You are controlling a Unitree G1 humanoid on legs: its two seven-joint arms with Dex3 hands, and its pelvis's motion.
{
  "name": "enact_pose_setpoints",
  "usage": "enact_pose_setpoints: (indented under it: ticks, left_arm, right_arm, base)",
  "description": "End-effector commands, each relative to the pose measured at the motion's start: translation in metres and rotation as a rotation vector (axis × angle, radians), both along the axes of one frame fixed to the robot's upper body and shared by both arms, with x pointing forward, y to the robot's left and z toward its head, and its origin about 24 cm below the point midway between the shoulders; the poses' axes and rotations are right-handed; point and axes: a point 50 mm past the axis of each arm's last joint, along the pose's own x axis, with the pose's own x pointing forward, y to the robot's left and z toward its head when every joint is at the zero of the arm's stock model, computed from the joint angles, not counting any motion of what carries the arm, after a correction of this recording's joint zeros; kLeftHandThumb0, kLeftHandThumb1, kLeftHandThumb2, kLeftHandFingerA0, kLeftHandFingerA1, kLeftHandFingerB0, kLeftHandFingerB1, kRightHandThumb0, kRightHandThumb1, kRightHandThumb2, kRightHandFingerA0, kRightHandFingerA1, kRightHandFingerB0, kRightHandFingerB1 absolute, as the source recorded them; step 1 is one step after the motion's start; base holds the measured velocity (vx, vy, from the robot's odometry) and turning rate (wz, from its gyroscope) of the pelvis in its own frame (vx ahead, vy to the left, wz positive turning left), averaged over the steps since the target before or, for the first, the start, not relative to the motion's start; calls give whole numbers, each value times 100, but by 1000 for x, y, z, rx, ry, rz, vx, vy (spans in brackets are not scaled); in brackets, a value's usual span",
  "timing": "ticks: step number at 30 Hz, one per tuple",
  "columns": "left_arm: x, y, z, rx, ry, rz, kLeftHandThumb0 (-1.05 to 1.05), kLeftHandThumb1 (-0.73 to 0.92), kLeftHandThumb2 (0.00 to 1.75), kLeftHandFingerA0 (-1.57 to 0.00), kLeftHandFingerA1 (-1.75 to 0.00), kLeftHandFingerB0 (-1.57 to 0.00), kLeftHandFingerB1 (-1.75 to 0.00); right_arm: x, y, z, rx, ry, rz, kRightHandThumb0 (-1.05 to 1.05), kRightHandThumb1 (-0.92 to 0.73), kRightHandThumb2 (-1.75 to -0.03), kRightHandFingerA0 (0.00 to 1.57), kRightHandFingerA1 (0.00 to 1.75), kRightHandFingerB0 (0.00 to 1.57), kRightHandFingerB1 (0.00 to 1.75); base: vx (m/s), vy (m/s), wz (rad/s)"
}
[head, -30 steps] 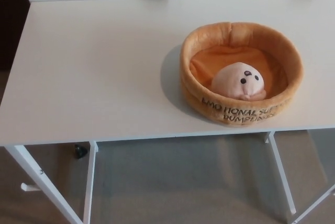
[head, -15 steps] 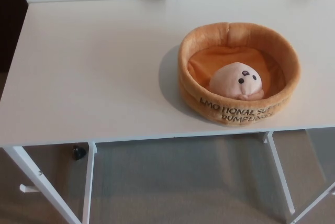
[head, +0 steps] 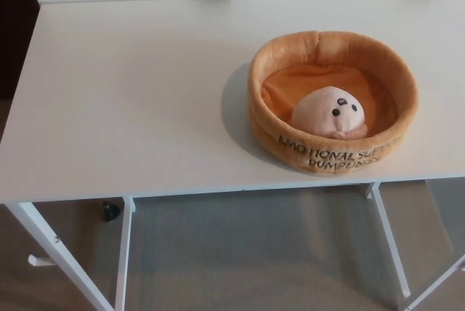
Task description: The robot walks towards a table in front, picks a dumpling toy with left hand and puts it in an orange round plate
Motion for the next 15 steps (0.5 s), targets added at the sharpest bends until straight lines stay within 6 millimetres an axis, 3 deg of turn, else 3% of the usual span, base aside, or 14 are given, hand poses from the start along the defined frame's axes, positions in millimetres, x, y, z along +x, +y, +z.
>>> enact_pose_setpoints:
  ticks: [1,2,3,4,5,6,12,15]
  left_arm:
    - [8,11,7,20,-109,3,-35,63,59,-65,-52,-25,-29]
    - [9,11,6,23,-108,-1,-47,46,78,-52,-56,-18,-41]
    - [9,11,6,25,-107,-4,-47,46,78,-52,-56,-18,-41]
    - [9,11,6,25,-106,-2,-42,59,58,-57,-47,-24,-29]
    - [8,11,6,22,-106,6,-42,59,58,-57,-47,-24,-29]
    - [7,11,7,22,-106,11,-36,59,58,-64,-52,-24,-29]
    - [6,12,7,21,-115,30,-35,62,59,-65,-56,-22,-29]
    - [7,12,7,25,-114,21,-36,62,59,-61,-50,-21,-29]
  right_arm:
    - [8,-11,6,-16,1,18,-48,-59,-86,71,60,42,50]
    - [8,-12,6,-13,4,26,-48,-59,-85,66,58,40,49]
    - [8,-12,6,-11,6,31,-48,-59,-85,66,58,40,49]
    - [8,-12,6,-8,9,35,-41,-70,-61,72,44,46,36]
    - [8,-11,6,-8,9,35,-41,-70,-61,72,44,46,36]
    - [7,-11,6,-8,11,33,-48,-58,-85,68,59,42,49]
    - [8,-11,6,-9,8,27,-48,-58,-85,68,59,44,50]
    - [9,-11,6,-7,7,25,-48,-58,-85,66,58,43,49]
  base:
    - [0,0,0]
    - [0,0,0]
    - [0,0,0]
    - [0,0,0]
    - [0,0,0]
    - [0,0,0]
    - [0,0,0]
    - [0,0,0]
